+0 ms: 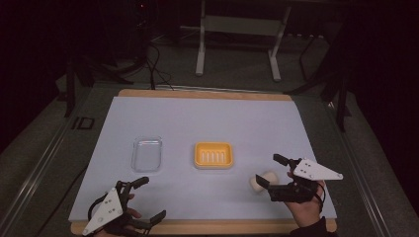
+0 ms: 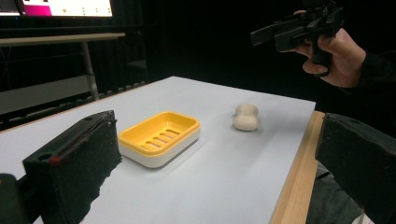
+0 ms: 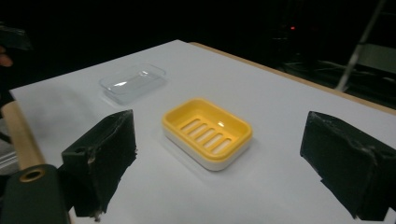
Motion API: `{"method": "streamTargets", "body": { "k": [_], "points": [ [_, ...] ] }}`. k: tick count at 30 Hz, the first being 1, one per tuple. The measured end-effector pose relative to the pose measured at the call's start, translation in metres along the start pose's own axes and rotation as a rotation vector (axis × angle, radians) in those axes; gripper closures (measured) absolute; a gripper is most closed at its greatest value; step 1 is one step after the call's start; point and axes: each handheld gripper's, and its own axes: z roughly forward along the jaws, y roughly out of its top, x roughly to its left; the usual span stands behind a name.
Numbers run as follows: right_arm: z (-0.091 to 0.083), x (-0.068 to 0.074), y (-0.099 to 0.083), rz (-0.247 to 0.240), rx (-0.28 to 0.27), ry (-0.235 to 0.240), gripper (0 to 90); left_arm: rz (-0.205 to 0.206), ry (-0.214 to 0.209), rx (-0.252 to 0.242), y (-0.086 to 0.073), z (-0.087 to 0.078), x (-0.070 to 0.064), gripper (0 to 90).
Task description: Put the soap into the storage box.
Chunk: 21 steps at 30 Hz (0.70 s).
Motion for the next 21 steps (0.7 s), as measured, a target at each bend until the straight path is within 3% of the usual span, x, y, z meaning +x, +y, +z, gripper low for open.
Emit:
{"method": "streamTargets", "body": {
  "k": [8,11,16,21],
  "points": [
    [0.000,-0.003,0.006,-0.028,0.015,0.045,10.3,-0.003,-0.001,0.007,0.000,0.000,0.001,0.1],
    [0.003,-0.002,0.009,-0.043,0.055,0.076,10.2,-0.002,-0.001,0.008,-0.001,0.000,0.002,0.1],
    [0.004,-0.002,0.019,-0.111,0.119,0.139,10.2,0.001,0.004,0.015,-0.001,0.000,0.002,0.1],
    [0.009,-0.002,0.028,-0.167,0.251,0.192,12.4,0.004,0.004,0.020,-0.002,0.000,0.002,0.1]
  ]
}}
